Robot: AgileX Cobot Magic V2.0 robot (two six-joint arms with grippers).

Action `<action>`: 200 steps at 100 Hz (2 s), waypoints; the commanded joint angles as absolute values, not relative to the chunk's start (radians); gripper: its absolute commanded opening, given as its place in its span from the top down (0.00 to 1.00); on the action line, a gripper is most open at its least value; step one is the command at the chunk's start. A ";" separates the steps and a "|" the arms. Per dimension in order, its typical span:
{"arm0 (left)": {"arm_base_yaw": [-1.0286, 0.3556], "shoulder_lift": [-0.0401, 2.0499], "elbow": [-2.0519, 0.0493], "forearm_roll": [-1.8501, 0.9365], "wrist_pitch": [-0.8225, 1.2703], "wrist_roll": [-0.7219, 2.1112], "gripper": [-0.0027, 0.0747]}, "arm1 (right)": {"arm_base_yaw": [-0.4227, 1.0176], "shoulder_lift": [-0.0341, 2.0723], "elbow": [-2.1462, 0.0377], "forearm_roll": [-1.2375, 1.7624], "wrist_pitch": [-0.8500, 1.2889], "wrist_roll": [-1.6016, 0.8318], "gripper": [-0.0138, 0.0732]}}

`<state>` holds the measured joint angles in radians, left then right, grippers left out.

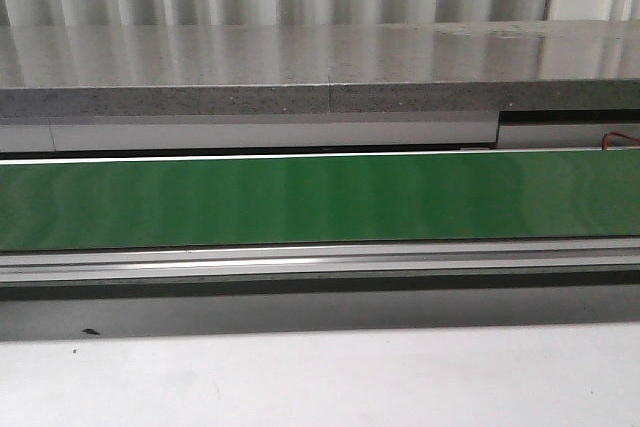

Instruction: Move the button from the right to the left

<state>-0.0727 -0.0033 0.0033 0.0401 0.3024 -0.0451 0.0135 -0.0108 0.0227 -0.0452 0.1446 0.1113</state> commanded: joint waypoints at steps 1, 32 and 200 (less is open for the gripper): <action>-0.076 -0.035 0.044 0.037 0.227 -0.052 0.99 | 0.014 -0.018 -0.051 -0.046 0.126 0.109 0.92; -0.076 -0.035 0.044 0.037 0.227 -0.052 0.99 | 0.014 0.178 -0.349 -0.048 0.459 0.109 0.92; -0.076 -0.035 0.044 0.037 0.227 -0.052 0.99 | -0.190 1.361 -1.122 -0.011 0.930 0.010 0.25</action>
<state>-0.0727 -0.0033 0.0033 0.0401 0.3038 -0.0451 -0.1253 1.3456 -1.0577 0.0000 0.9610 0.0129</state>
